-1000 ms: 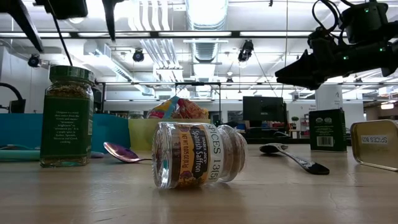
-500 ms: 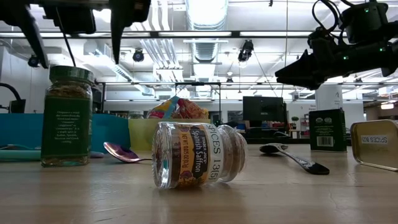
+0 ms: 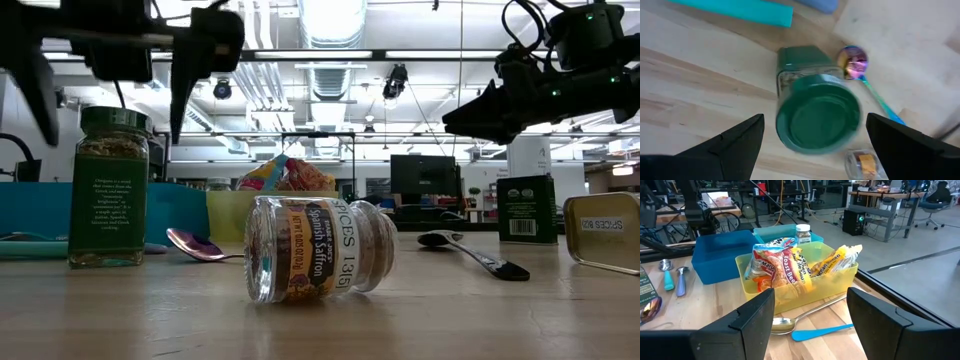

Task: Pick & Place Food Item
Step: Put the green spice bottle into the green bin

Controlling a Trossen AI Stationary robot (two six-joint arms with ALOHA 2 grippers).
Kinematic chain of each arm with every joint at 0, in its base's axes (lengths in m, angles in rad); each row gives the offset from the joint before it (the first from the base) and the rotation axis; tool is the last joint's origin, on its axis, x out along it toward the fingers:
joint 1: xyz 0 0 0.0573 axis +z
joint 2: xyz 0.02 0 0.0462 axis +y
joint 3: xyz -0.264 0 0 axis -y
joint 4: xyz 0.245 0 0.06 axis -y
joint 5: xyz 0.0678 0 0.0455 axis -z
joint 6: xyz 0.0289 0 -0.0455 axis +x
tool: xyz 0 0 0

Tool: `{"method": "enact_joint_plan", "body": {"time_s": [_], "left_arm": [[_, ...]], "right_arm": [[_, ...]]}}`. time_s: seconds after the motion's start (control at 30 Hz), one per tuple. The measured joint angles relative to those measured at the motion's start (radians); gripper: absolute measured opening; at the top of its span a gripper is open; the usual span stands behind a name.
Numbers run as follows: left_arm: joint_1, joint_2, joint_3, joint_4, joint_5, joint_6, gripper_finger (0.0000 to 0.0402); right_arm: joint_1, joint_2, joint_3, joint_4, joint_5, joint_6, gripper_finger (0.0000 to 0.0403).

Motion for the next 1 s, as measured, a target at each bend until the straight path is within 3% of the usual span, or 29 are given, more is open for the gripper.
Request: {"method": "enact_joint_plan", "body": {"time_s": [0.33,0.53,1.0], "left_arm": [[0.029,0.0,-0.154,0.206,0.061,0.023,0.0351],[0.034,0.0,-0.186,0.236,0.072,0.022,0.0346],[0.033,-0.003,-0.186,0.239,0.083,0.022,0.0187]], "right_arm": [[0.0,0.0,0.0,0.0,0.0,0.0,0.0246],[0.0,0.0,0.0,0.0,0.0,0.0,0.0246],[0.0,0.0,0.0,0.0,0.0,0.0,0.0246]]}}
